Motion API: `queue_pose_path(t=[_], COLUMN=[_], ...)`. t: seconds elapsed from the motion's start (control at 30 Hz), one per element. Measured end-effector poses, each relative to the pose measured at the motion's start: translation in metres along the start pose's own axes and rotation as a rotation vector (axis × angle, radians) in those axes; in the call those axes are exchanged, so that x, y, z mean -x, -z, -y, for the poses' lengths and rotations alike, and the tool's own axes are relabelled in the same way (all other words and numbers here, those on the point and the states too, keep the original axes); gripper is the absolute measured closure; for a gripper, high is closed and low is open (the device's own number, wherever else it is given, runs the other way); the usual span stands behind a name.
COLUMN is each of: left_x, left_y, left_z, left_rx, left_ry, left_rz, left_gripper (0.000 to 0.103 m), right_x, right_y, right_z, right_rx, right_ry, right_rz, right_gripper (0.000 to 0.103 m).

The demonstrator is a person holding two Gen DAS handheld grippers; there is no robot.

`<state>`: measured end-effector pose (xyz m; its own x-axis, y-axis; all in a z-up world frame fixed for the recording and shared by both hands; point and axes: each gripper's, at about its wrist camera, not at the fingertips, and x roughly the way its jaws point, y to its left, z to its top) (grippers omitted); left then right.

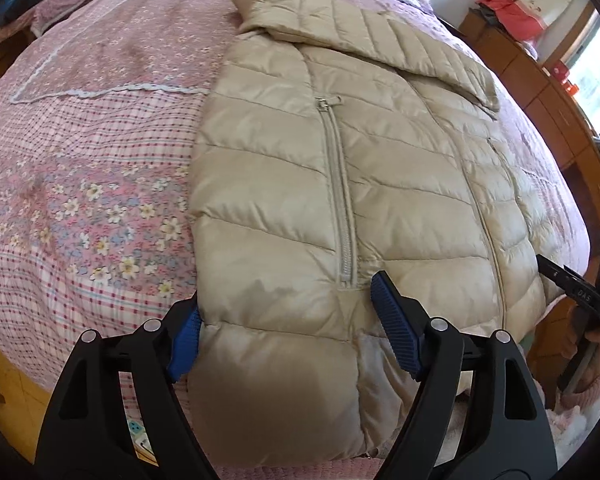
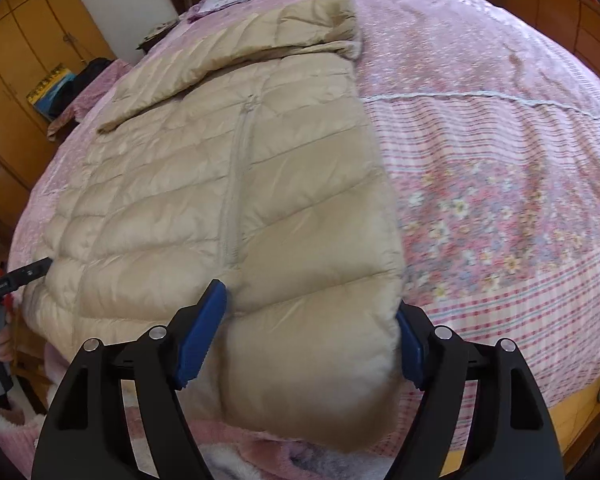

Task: Fold large clothes
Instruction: 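Move both tools to the jacket hem, then grasp the jacket hem with the left tool while the right tool grasps it too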

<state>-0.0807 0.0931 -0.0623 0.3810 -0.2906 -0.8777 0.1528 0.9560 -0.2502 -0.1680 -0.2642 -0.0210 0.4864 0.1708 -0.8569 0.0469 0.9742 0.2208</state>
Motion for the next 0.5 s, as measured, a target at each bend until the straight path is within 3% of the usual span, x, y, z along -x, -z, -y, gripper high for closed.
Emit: queue_pose_path(t=[0.1, 0.2, 0.27, 0.37, 0.5], left_x=[-0.003, -0.004, -0.002, 0.004, 0.02], left_y=[-0.004, -0.004, -0.005, -0.005, 0.0], left_z=[0.002, 0.004, 0.001, -0.001, 0.005], left_rx=[-0.004, -0.023, -0.005, 0.014, -0.017], left_ry=[0.052, 0.047, 0.072, 0.098, 0.095], left_rz=[0.0, -0.008, -0.01, -0.015, -0.018], left_gripper=[0.029, 0.052, 0.069, 0.08, 0.084], right_x=[-0.002, -0.002, -0.001, 0.007, 0.02], right_y=[0.0, -0.003, -0.004, -0.002, 0.0], right_z=[-0.004, -0.003, -0.003, -0.002, -0.001], right_rx=[0.018, 0.017, 0.017, 0.015, 0.009], right_ry=[0.002, -0.012, -0.01, -0.026, -0.059], right_rz=[0.0, 0.0, 0.005, 0.035, 0.062], right_gripper=[0.028, 0.033, 0.042, 0.058, 0.077])
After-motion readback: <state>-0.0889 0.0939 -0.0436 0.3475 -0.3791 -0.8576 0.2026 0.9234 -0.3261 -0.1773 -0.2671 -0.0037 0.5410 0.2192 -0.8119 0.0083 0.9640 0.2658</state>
